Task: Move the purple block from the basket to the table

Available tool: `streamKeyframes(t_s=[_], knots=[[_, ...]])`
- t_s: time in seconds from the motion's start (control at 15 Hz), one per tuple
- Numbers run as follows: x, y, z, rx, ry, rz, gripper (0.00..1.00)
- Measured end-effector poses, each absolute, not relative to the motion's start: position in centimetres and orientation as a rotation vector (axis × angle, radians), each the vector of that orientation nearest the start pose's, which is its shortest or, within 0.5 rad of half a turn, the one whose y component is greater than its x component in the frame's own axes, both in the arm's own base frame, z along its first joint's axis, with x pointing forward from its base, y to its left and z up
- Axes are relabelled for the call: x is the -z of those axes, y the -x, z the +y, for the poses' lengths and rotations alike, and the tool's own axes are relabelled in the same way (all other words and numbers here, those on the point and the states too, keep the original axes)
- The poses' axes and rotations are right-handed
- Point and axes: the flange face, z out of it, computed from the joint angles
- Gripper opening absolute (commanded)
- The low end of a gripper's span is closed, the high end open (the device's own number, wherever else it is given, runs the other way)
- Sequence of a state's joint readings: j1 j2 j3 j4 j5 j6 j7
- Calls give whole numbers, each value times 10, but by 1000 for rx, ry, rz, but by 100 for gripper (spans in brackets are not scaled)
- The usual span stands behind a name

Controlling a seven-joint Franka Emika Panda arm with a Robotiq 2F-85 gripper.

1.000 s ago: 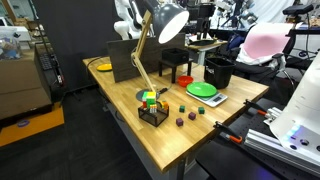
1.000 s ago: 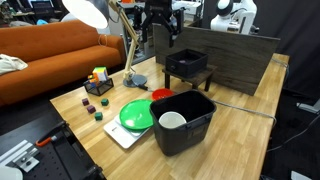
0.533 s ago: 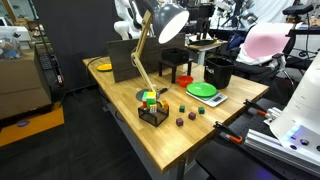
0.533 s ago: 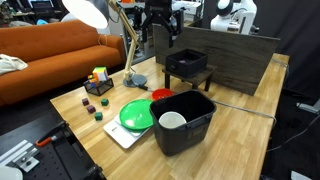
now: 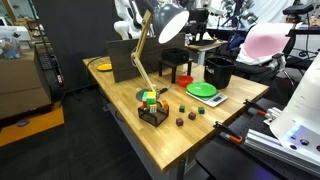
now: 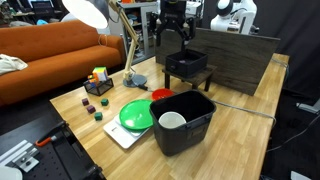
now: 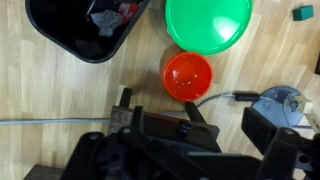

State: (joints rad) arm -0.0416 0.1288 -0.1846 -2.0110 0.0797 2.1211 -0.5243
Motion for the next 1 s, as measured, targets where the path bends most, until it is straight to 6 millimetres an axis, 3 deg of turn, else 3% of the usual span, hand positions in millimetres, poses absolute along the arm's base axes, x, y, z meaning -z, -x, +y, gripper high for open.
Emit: streamKeyframes(t_s=[0.33,1.0], knots=[[-377,-594,-125,-42,3091,-274,100],[-378,-597,-123,-56,3085,-271,100]])
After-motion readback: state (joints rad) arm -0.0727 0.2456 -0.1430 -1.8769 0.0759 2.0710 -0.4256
